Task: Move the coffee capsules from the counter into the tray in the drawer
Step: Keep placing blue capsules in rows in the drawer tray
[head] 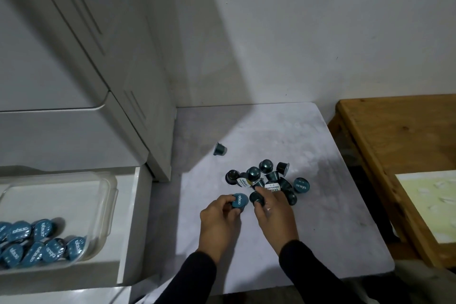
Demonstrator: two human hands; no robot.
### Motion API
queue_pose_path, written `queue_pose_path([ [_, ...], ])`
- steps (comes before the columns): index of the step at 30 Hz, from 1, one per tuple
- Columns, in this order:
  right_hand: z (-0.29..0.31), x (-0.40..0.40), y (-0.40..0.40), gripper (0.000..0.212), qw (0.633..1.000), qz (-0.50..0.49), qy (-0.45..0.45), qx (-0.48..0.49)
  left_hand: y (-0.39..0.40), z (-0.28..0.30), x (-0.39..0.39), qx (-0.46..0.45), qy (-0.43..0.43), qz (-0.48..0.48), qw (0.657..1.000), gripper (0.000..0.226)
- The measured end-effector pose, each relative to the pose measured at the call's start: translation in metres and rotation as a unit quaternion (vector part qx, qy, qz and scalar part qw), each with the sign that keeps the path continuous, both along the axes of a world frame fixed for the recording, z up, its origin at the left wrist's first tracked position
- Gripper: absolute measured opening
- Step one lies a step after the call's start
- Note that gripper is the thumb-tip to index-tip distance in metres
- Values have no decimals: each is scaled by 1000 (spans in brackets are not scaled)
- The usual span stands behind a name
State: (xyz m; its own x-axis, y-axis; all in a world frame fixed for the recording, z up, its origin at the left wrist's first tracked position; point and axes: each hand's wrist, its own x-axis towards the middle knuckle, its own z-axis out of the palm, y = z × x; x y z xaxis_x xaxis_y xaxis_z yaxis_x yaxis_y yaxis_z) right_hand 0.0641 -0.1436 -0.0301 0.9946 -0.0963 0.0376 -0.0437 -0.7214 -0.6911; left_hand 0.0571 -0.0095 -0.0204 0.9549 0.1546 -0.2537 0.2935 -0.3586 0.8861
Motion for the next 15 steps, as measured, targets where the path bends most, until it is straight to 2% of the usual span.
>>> queue_pose_path([
  [6,-10,2,0,21,1000,15,-1,-17,-3,4,4,-51,23,39,998,13],
  [10,-9,-6,-1,15,999,1,-20,39,-4,4,5,-56,23,59,996,16],
  [15,-10,-15,-5,10,999,-16,-9,39,-4,-3,4,-45,33,74,996,19],
])
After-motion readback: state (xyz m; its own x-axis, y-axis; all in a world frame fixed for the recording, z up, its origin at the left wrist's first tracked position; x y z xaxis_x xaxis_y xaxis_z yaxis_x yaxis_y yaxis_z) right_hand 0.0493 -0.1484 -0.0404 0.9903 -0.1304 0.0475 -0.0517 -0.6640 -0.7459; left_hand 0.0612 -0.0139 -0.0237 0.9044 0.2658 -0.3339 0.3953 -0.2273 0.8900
